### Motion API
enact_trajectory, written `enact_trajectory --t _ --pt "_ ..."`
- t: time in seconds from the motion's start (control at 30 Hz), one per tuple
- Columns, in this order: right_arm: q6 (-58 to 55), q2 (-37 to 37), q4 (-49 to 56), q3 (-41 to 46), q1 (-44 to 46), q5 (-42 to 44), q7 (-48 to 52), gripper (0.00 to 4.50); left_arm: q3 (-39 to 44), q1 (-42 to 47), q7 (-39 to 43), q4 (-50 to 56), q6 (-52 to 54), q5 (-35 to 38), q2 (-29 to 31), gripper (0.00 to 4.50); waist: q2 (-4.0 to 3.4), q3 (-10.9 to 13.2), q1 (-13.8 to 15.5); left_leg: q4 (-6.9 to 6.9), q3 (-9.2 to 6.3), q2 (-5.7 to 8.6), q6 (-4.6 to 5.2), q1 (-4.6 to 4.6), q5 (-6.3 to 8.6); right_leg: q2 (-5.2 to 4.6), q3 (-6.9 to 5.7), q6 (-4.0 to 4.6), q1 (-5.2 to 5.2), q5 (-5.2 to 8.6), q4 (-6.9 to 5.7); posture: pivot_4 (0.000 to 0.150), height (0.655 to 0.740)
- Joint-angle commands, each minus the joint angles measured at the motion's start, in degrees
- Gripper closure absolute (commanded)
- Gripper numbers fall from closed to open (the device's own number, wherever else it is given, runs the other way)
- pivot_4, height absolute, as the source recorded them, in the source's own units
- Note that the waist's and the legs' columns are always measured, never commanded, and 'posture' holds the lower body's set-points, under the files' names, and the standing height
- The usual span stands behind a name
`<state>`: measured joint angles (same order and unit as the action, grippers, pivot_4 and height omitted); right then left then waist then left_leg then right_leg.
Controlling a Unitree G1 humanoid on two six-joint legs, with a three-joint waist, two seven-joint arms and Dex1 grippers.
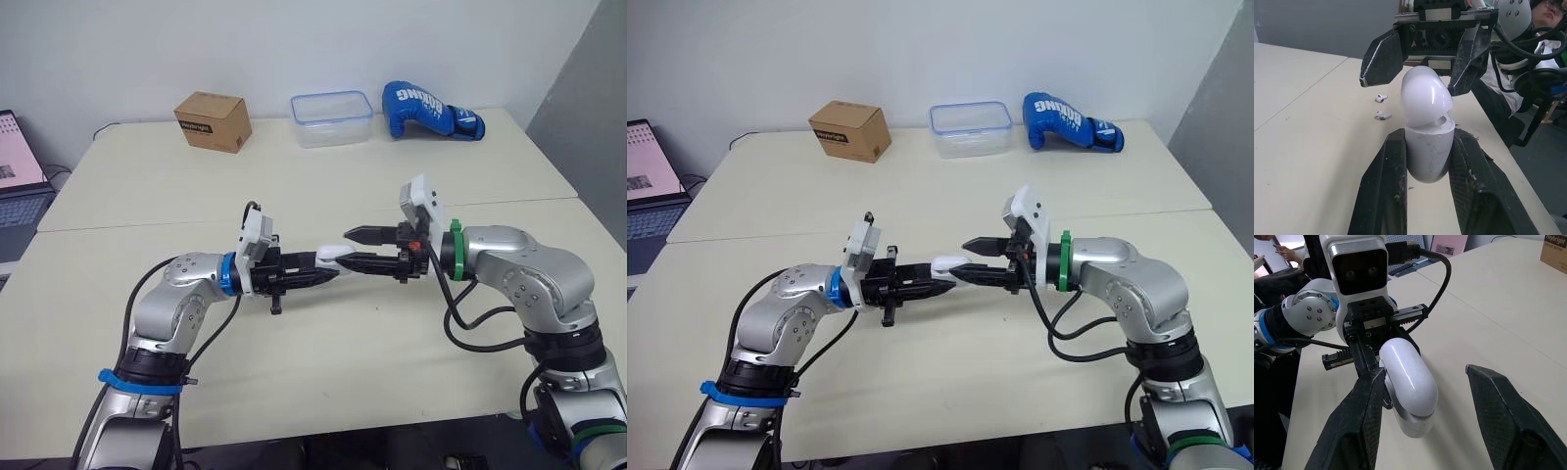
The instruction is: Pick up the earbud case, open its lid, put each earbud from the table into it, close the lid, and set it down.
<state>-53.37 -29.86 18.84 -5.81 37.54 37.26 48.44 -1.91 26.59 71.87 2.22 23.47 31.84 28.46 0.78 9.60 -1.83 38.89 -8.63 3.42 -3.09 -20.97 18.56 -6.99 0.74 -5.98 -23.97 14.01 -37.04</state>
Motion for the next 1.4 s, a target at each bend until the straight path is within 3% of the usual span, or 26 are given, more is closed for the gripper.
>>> enact_trajectory --t 0.03,0.47,0.83,1.07,1.4 --pt "0.35 -0.67 0.67 0.30 0.86 0.08 -0.14 1.80 0.77 0.70 0.33 2.93 -0.50 1.96 -0.05 3.73 0.00 0.00 0.00 0.00 0.00 0.00 0.00 0.00 0.00 0.00 0.00 0.00 0.00 0.00 0.00 0.150 0.7307" --pt "2.53 2.12 -3.49 2.20 4.31 0.43 -2.51 1.80 0.40 -1.24 -0.01 3.92 -0.98 1.78 0.34 3.73 0.00 0.00 -0.02 -0.02 0.01 -0.01 0.00 0.00 0.00 0.00 0.01 0.00 -0.02 0.00 0.00 0.150 0.7307" --pt "0.99 -2.04 -5.71 4.65 8.45 1.34 -0.63 1.80 3.25 0.91 -4.14 -0.49 -4.12 1.02 -1.10 3.73 0.00 0.00 0.02 -0.01 0.03 0.01 0.00 -0.01 0.00 -0.01 0.03 0.00 -0.03 0.00 -0.01 0.150 0.7307" --pt "4.02 -15.66 -12.63 -4.60 11.13 -11.04 4.61 1.80 4.24 2.17 -4.13 -1.92 -5.92 1.20 -0.88 3.73 0.00 0.00 0.02 -0.04 0.11 0.00 0.00 -0.01 0.00 -0.01 0.05 0.01 -0.03 -0.01 0.07 0.150 0.7307" --pt "7.86 -20.41 -23.28 -12.84 8.43 -24.39 7.12 1.80 5.04 2.31 -2.80 -0.67 -5.01 3.29 -0.24 3.73 0.00 0.00 0.01 -0.06 0.24 -0.02 0.00 -0.02 0.00 -0.01 0.13 0.01 -0.09 -0.01 0.06 0.150 0.7307"
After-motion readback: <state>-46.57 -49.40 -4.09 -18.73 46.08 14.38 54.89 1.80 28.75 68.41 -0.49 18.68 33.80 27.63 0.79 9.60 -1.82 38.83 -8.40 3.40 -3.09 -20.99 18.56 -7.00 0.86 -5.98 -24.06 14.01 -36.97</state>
